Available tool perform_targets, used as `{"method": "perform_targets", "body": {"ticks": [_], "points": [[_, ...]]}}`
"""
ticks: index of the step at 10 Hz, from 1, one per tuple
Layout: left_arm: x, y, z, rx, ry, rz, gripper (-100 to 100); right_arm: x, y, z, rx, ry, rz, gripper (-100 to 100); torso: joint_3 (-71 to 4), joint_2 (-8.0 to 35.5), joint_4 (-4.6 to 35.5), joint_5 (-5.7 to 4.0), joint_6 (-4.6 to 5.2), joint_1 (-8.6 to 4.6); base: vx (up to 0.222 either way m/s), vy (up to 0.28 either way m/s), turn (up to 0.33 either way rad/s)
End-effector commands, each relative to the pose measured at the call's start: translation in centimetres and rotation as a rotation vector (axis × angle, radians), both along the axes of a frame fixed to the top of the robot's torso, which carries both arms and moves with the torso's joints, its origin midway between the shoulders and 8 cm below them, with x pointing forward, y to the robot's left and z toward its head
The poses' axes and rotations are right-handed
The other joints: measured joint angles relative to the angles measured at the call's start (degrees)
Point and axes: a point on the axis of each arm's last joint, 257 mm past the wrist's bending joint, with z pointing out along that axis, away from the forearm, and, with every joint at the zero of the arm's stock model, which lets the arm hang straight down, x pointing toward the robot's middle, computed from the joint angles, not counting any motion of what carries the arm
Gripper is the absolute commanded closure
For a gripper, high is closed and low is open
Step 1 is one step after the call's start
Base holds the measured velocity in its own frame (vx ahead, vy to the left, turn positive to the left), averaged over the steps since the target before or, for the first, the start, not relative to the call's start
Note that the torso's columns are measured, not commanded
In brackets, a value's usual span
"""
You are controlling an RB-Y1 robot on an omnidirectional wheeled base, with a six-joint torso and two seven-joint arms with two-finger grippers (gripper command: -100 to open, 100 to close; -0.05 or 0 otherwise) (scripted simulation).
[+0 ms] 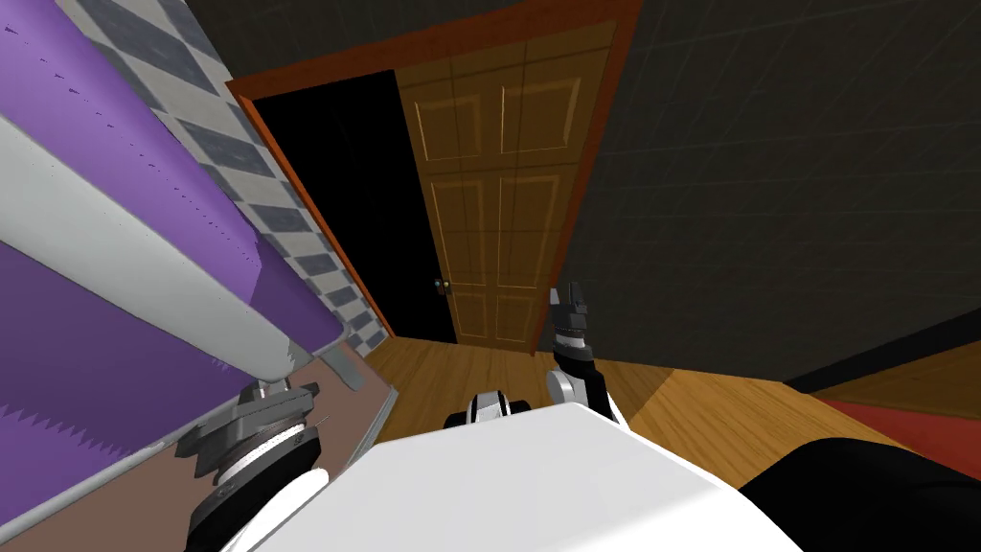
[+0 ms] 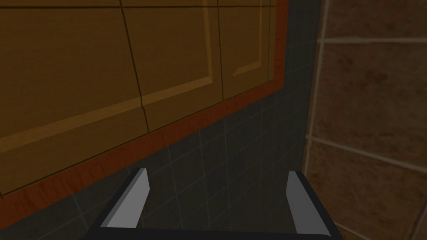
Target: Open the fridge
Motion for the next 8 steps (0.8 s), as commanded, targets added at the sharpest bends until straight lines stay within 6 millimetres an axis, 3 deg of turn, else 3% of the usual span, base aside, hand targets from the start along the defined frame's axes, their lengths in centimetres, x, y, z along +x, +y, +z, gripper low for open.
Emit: {"method": "perform_targets", "body": {"ticks": [1, 8], "points": [[0.9, -0.8, -0.3, -0.008, 0.005, -0.038, 100, 0.0, 0.0, 0.0, 0.000, 0.000, 0.000, 0, -0.2, -0.4, 0.0, 0.00, -0.12, 0.33, -0.152, -0.013, -0.057], [4.6, -4.2, 0.3, -0.001, -0.006, -0.190, 100, 0.0, 0.0, 0.0, 0.000, 0.000, 0.000, 0, 0.0, 0.0, 0.0, 0.09, -0.18, 0.32, -0.289, -0.077, -0.076]]}}
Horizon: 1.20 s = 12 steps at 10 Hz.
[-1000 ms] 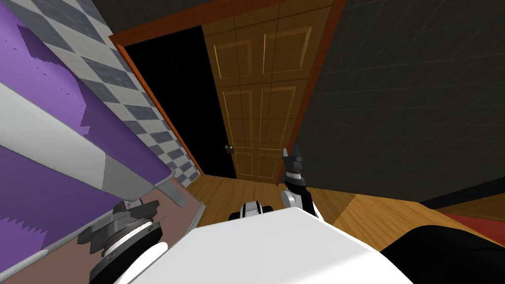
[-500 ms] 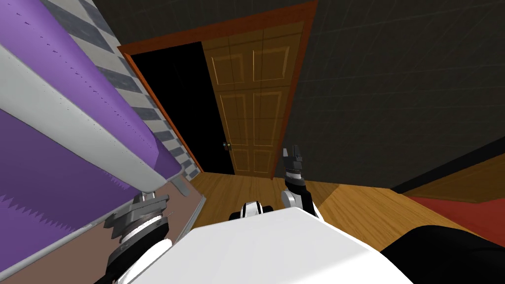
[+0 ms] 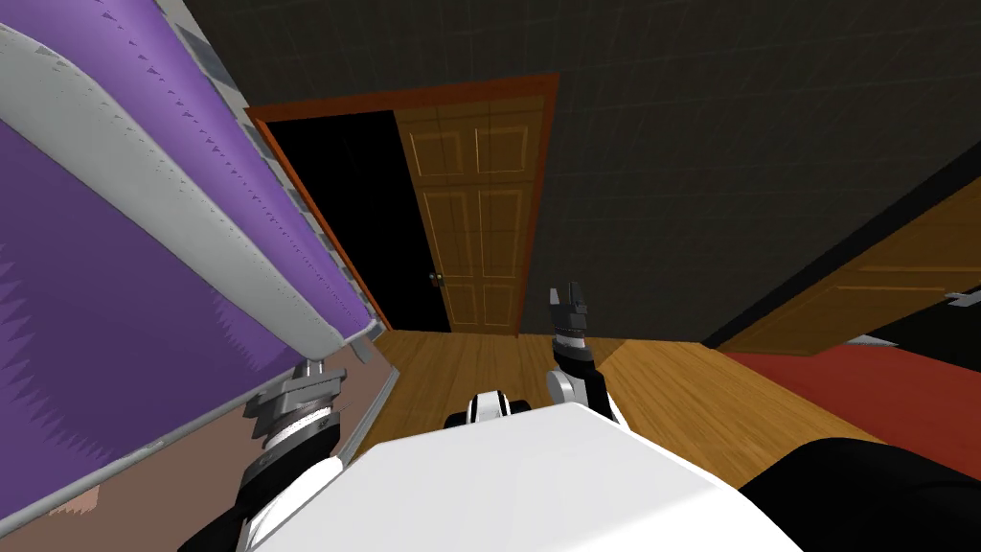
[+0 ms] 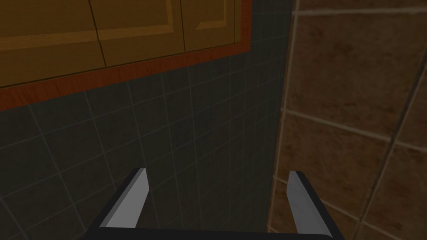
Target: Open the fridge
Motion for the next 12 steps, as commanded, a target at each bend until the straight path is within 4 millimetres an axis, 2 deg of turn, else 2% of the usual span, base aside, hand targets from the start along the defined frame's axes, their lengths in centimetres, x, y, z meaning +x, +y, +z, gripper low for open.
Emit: {"method": "perform_targets", "body": {"ticks": [1, 2, 5, 6, 8, 11, 12], "points": [[1.5, -1.6, 1.0, 0.010, -0.019, -0.063, 100, 0.0, 0.0, 0.0, 0.000, 0.000, 0.000, 0, 0.0, 0.1, 0.0, -0.01, 0.06, -0.03, -0.324, -0.057, -0.096], [1.5, -1.6, 1.0, 0.010, -0.019, -0.063, 100, 0.0, 0.0, 0.0, 0.000, 0.000, 0.000, 0, 0.2, 0.3, 0.1, -0.02, 0.10, -0.09, -0.252, -0.039, -0.056], [3.4, -3.9, 1.3, 0.013, -0.022, -0.152, 100, 0.0, 0.0, 0.0, 0.000, 0.000, 0.000, 0, 0.3, 0.5, 0.1, -0.04, 0.14, -0.34, -0.329, -0.092, -0.075], [2.8, -3.3, 0.7, 0.008, -0.009, -0.127, 100, 0.0, 0.0, 0.0, 0.000, 0.000, 0.000, 0, 0.2, 0.3, 0.1, -0.08, 0.32, -0.52, -0.157, -0.055, -0.024], [4.2, -5.1, 0.3, 0.000, -0.004, -0.193, 100, 0.0, 0.0, 0.0, 0.000, 0.000, 0.000, 0, -0.1, -0.1, 0.0, 0.04, 0.20, 0.11, -0.260, 0.032, -0.100], [4.8, -5.9, 0.5, 0.001, -0.008, -0.222, 100, 0.0, 0.0, 0.0, 0.000, 0.000, 0.000, 0, 0.2, 0.2, 0.0, 0.13, 0.02, -0.02, -0.231, 0.002, -0.062], [5.4, -6.7, 0.6, 0.002, -0.012, -0.251, 100, 0.0, 0.0, 0.0, 0.000, 0.000, 0.000, 0, 0.1, 0.2, 0.0, 0.14, -0.04, 0.04, -0.250, -0.012, -0.060]]}}
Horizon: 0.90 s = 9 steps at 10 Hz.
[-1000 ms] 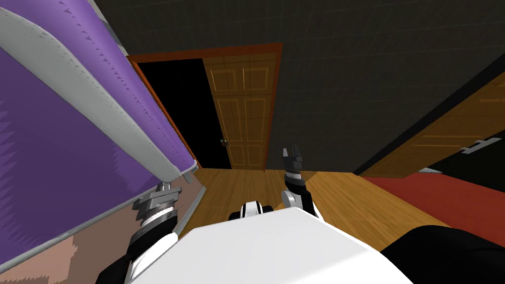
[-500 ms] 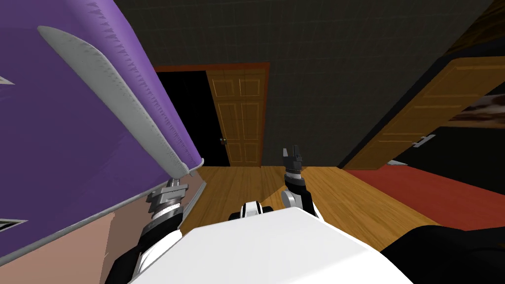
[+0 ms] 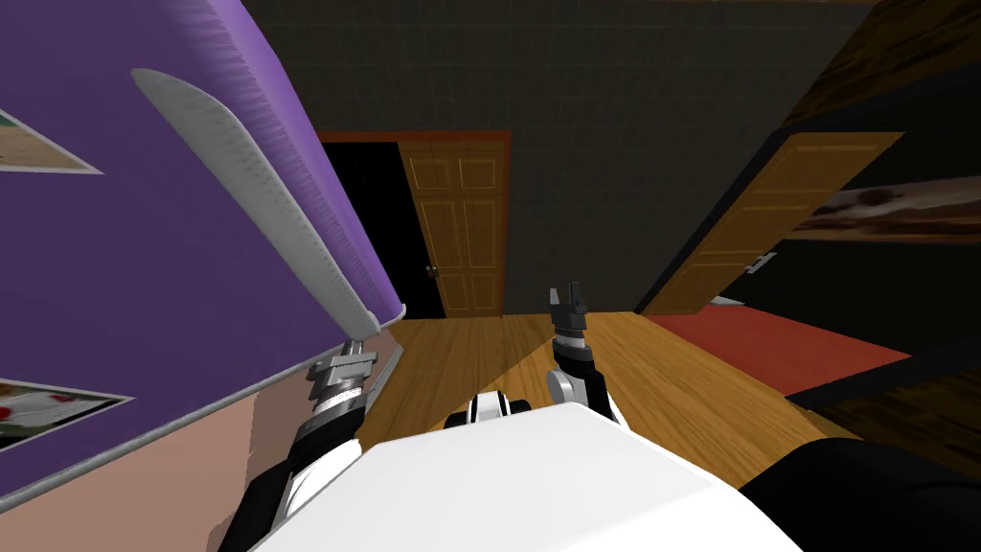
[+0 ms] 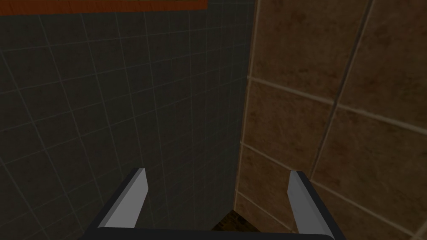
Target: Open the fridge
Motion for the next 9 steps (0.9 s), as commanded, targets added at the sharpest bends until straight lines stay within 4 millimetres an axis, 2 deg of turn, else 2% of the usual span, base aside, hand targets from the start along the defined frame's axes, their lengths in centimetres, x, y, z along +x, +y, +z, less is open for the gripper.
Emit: {"method": "perform_targets", "body": {"ticks": [1, 2, 4, 5, 6, 7, 9], "points": [[1.1, -1.7, 0.8, 0.005, -0.020, -0.058, 100, 0.0, 0.0, 0.0, 0.000, 0.000, 0.000, 0, 0.0, 0.1, 0.0, 0.03, 0.12, 0.00, -0.278, 0.008, -0.113], [1.1, -1.7, 0.8, 0.005, -0.020, -0.058, 100, 0.0, 0.0, 0.0, 0.000, 0.000, 0.000, 0, 0.0, 0.1, 0.1, -0.05, 0.25, -0.09, -0.272, 0.024, -0.080], [2.1, -3.4, 1.1, 0.006, -0.026, -0.115, 100, 0.0, 0.0, 0.0, 0.000, 0.000, 0.000, 0, 0.1, 0.2, 0.1, 0.00, 0.04, 0.04, -0.311, 0.012, -0.090], [2.1, -3.4, 1.1, 0.006, -0.026, -0.115, 100, 0.0, 0.0, 0.0, 0.000, 0.000, 0.000, 0, 0.1, 0.2, 0.1, -0.03, 0.08, -0.02, -0.295, -0.017, -0.059], [2.6, -4.2, 1.2, 0.007, -0.028, -0.144, 100, 0.0, 0.0, 0.0, 0.000, 0.000, 0.000, 0, 0.1, 0.1, 0.1, -0.06, 0.00, -0.07, -0.334, 0.025, -0.069], [1.8, -3.9, 0.7, 0.001, -0.008, -0.136, -100, 0.0, 0.0, 0.0, 0.000, 0.000, 0.000, 0, 0.1, 0.3, 0.2, -0.04, 0.00, 0.11, -0.136, 0.021, -0.001], [0.9, -3.9, 1.7, 0.000, -0.009, -0.142, -100, 0.0, 0.0, 0.0, 0.000, 0.000, 0.000, 0, -0.7, -1.2, -0.5, 0.23, 0.20, 0.15, 0.089, -0.011, 0.065]]}}
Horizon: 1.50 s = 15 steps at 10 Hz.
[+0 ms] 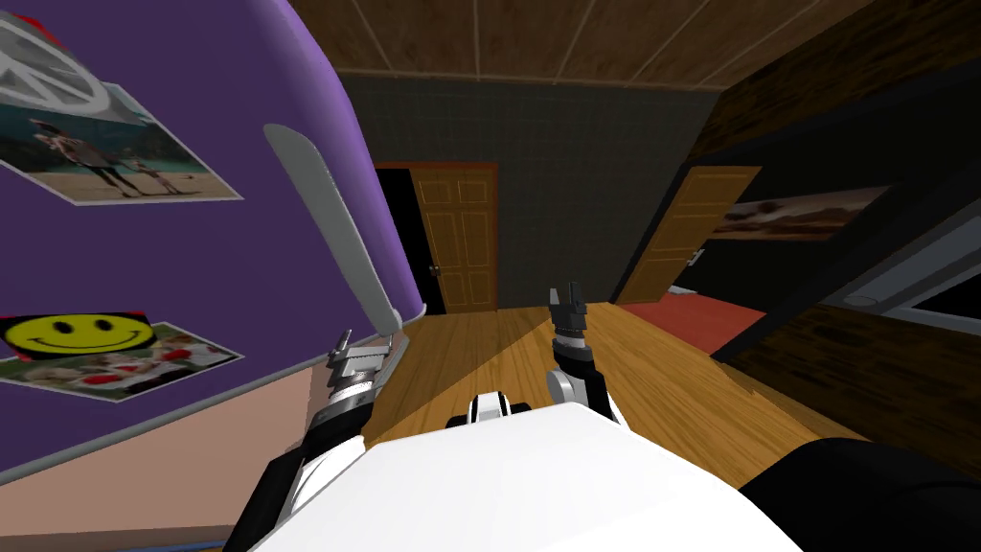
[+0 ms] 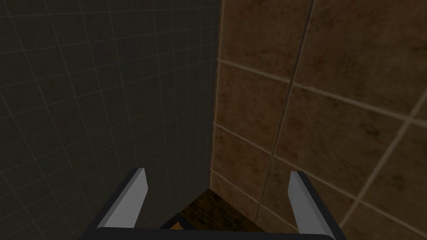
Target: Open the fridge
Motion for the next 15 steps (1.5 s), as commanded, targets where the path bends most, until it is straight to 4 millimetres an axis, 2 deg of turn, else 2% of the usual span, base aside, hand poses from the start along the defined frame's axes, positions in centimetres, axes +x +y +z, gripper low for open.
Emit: {"method": "perform_targets", "body": {"ticks": [1, 8, 9, 10, 15], "points": [[-1.2, -0.1, 1.3, 0.000, 0.001, -0.008, -100, 0.0, 0.0, 0.0, 0.000, 0.000, 0.000, 0, -0.1, -0.1, 0.0, -0.01, 0.00, 0.08, 0.115, -0.011, 0.030], [-3.6, -0.9, 4.4, -0.004, 0.002, -0.039, -100, 0.0, 0.0, 0.0, 0.000, 0.000, 0.000, 0, 0.8, 1.5, 0.7, -0.38, -0.13, -0.27, 0.057, -0.005, 0.032], [-3.5, -0.8, 3.1, -0.009, 0.032, -0.039, -100, 0.0, 0.0, 0.0, 0.000, 0.000, 0.000, 0, 0.8, 1.5, 0.8, -0.48, -0.13, -0.37, 0.019, 0.001, 0.009], [-3.5, -0.9, 2.9, -0.009, 0.039, -0.040, 0, 0.0, 0.0, 0.0, 0.000, 0.000, 0.000, 0, 0.8, 1.5, 0.7, -0.36, -0.08, -0.35, 0.006, 0.003, 0.001], [-3.5, -0.8, 2.0, -0.011, 0.062, -0.039, 0, 0.0, 0.0, 0.0, 0.000, 0.000, 0.000, 0, 0.5, 1.0, 0.3, -0.06, -0.04, -0.04, 0.000, 0.000, 0.000]]}}
